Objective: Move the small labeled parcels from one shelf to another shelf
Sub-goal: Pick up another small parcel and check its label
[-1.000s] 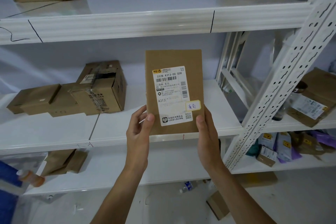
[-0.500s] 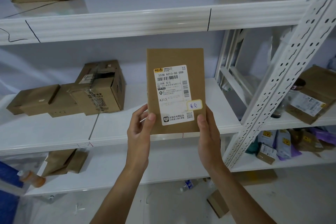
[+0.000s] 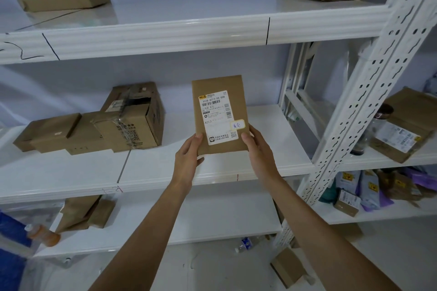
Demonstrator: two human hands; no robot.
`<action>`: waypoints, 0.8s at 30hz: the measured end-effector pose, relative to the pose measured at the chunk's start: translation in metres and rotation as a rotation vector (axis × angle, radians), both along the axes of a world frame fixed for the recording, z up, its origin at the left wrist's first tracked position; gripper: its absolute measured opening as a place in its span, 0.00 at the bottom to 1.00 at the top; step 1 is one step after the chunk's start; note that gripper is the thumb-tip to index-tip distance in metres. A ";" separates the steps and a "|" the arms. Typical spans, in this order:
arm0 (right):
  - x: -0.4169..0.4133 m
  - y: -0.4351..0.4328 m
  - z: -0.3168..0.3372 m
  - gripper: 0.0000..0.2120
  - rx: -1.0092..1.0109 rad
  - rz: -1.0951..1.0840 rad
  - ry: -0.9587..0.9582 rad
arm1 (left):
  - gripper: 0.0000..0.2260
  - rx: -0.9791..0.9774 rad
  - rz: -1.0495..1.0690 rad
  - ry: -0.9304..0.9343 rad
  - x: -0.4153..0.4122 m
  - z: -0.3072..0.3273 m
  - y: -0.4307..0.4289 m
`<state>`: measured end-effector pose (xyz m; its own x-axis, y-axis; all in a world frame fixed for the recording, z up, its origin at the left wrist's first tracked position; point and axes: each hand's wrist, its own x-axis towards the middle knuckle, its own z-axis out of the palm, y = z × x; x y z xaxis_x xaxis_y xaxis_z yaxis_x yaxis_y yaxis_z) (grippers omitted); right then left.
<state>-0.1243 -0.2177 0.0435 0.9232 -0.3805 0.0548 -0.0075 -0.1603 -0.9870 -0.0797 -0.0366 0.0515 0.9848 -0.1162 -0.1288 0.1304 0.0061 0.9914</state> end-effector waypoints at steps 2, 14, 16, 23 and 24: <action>0.010 -0.005 -0.001 0.21 0.036 0.029 0.080 | 0.21 0.015 -0.007 0.041 0.009 -0.001 -0.002; 0.024 -0.024 -0.008 0.09 0.144 0.096 0.253 | 0.19 0.025 -0.004 0.150 0.022 -0.010 -0.013; 0.022 -0.024 -0.010 0.10 0.137 0.115 0.246 | 0.19 0.017 0.003 0.161 0.019 -0.012 -0.013; 0.017 -0.021 -0.009 0.15 0.054 0.118 0.163 | 0.13 0.004 0.052 0.156 0.007 -0.008 -0.014; 0.017 -0.020 -0.009 0.19 0.044 0.119 0.148 | 0.13 -0.005 0.063 0.159 0.006 -0.008 -0.013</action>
